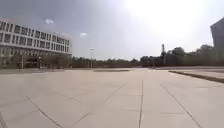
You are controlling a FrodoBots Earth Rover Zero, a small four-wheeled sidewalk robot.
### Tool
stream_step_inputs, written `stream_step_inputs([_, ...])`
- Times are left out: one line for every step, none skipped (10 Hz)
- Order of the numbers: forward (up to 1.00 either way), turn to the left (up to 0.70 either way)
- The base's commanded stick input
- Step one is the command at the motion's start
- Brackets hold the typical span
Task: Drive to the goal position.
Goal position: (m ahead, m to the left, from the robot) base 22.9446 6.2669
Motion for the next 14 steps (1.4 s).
stream_step_inputs([0.7, 0.02])
stream_step_inputs([0.7, 0.02])
stream_step_inputs([0.7, 0.02])
stream_step_inputs([0.7, 0.02])
stream_step_inputs([0.7, 0.02])
stream_step_inputs([0.7, 0.02])
stream_step_inputs([0.7, 0.02])
stream_step_inputs([0.7, 0.02])
stream_step_inputs([0.7, 0.02])
stream_step_inputs([0.7, 0.02])
stream_step_inputs([0.7, 0.02])
stream_step_inputs([0.7, 0.02])
stream_step_inputs([0.7, 0.02])
stream_step_inputs([0.7, 0.02])
